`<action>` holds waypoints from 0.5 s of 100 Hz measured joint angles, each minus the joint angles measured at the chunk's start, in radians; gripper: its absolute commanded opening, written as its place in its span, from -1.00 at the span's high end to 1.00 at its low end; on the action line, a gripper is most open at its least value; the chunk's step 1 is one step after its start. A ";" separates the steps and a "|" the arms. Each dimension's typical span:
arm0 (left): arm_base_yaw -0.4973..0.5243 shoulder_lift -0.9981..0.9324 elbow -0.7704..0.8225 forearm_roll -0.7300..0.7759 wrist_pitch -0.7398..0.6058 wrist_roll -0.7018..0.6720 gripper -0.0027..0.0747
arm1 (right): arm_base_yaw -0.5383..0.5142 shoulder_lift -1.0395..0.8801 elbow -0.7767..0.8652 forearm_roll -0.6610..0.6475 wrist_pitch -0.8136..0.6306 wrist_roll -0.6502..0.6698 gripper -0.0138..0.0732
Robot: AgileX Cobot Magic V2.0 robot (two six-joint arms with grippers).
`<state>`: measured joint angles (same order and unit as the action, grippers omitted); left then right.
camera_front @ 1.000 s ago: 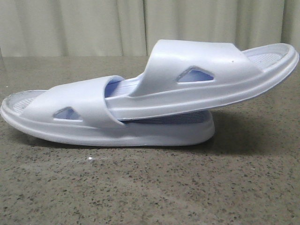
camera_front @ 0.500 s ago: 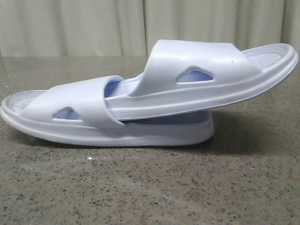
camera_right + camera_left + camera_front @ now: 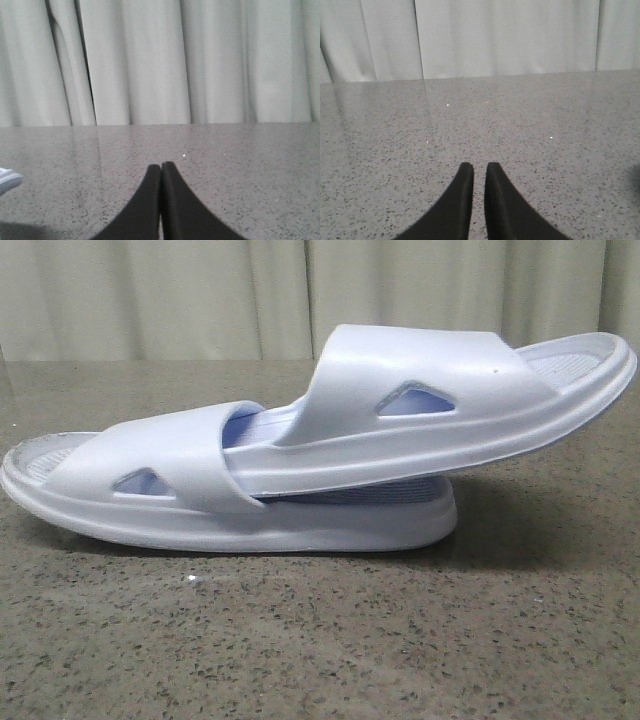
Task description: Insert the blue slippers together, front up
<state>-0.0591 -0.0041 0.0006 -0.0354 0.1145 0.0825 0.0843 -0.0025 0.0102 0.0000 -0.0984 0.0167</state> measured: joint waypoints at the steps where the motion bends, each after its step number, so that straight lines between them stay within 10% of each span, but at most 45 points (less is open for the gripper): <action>1: 0.000 0.000 0.000 0.000 0.000 0.000 0.89 | 0.000 0.000 0.000 0.000 0.005 0.000 0.93; 50: 0.000 0.000 0.000 0.000 -0.001 0.000 0.89 | -0.006 -0.006 0.000 0.000 0.042 0.002 0.93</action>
<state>-0.0591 -0.0041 0.0006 -0.0354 0.1139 0.0825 0.0780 -0.0086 0.0102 0.0000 -0.0560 0.0191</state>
